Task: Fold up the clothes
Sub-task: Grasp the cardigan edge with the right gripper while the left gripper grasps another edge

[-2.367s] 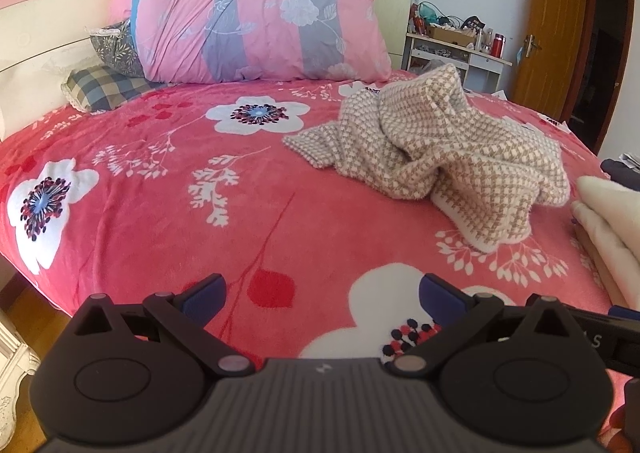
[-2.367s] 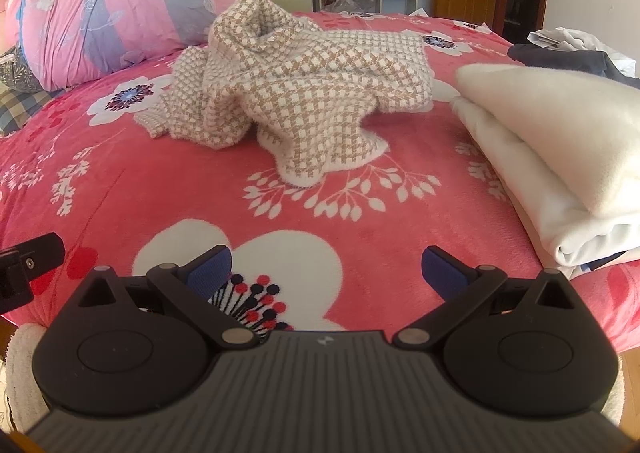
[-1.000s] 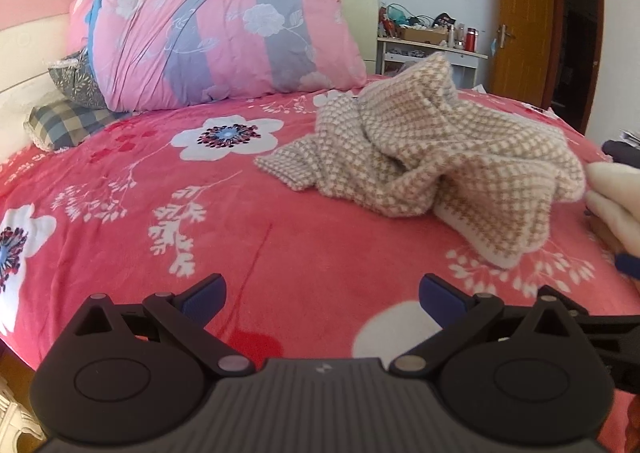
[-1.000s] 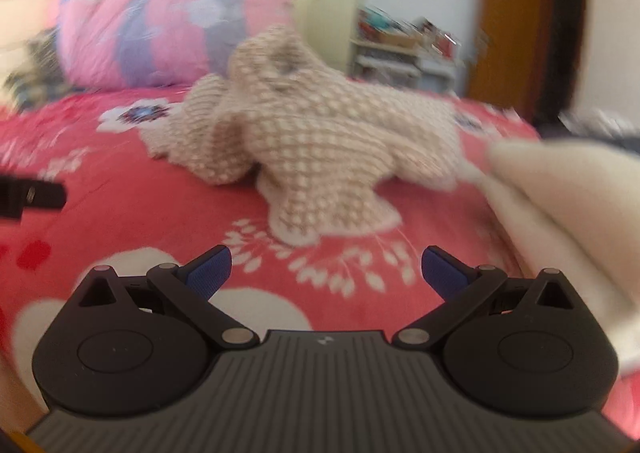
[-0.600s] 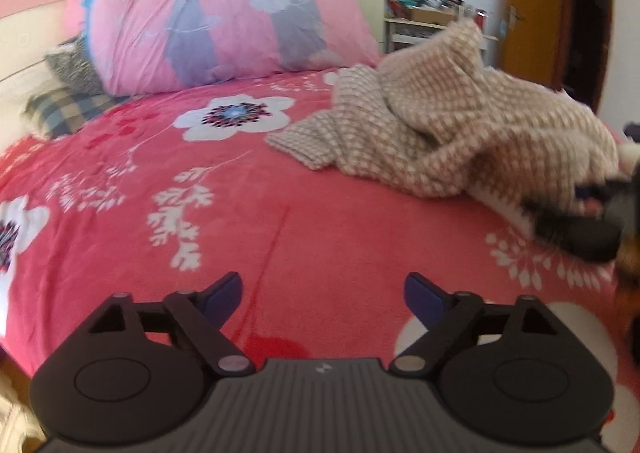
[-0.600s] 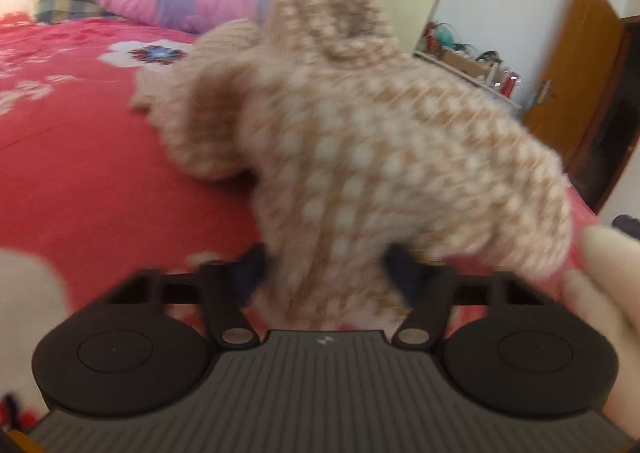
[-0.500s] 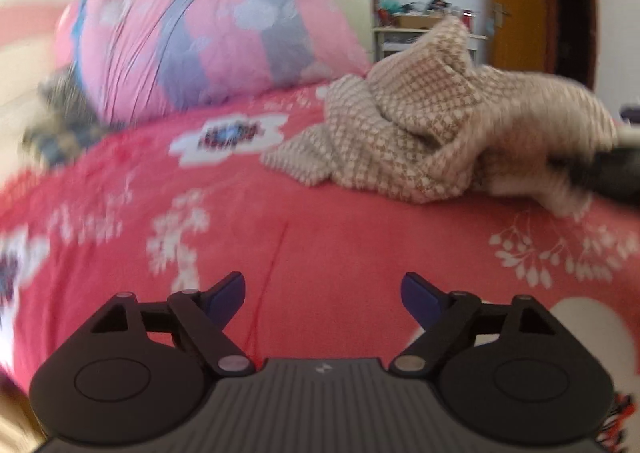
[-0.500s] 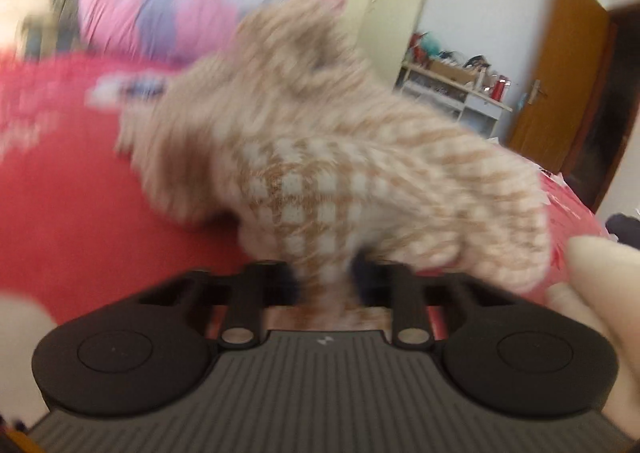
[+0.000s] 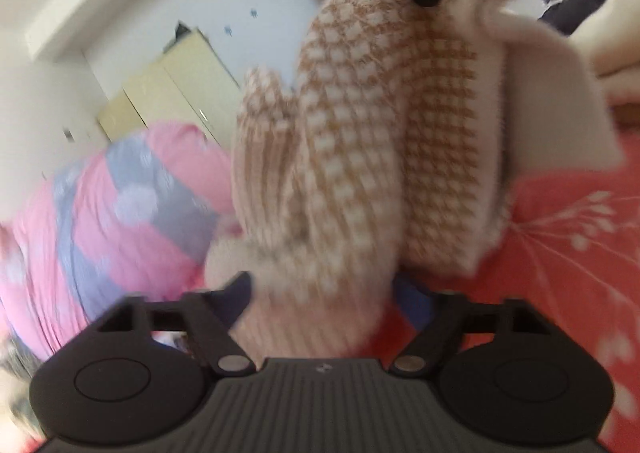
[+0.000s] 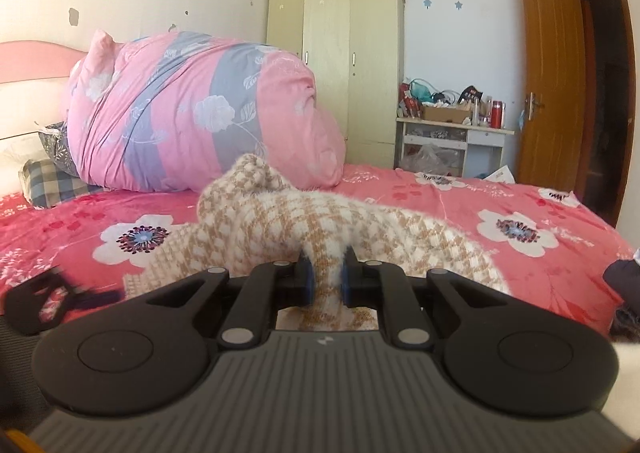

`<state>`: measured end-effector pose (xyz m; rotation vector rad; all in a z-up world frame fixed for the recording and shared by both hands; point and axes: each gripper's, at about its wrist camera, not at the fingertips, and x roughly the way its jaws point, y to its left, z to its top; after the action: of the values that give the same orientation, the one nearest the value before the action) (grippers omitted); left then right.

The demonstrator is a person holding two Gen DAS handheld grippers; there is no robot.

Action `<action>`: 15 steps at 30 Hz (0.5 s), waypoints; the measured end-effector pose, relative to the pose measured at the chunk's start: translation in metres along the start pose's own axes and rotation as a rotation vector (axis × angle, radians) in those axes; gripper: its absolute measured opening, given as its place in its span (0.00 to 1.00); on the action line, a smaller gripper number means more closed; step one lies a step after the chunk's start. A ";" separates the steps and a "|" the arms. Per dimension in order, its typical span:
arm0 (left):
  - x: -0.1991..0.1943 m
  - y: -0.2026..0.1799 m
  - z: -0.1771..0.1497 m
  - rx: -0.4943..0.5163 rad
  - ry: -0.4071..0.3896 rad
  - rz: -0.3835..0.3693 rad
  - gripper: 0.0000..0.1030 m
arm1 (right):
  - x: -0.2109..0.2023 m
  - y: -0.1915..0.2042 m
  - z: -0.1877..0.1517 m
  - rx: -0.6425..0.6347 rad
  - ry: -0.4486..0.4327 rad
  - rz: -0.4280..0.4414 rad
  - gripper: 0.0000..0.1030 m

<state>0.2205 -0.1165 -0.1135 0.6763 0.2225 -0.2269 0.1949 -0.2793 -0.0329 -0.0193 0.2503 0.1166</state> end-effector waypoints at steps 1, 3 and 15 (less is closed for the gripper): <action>0.006 0.000 0.002 -0.008 -0.001 -0.002 0.46 | 0.003 -0.001 0.001 0.003 0.002 0.004 0.10; 0.012 0.004 0.006 -0.049 -0.011 -0.009 0.15 | 0.008 -0.003 0.002 0.010 0.004 0.011 0.10; -0.107 0.109 0.055 -0.363 -0.263 0.050 0.10 | -0.080 0.010 0.046 -0.069 -0.151 0.112 0.09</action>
<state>0.1560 -0.0550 0.0220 0.2870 -0.0073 -0.2181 0.1285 -0.2766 0.0318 -0.0646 0.0967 0.2368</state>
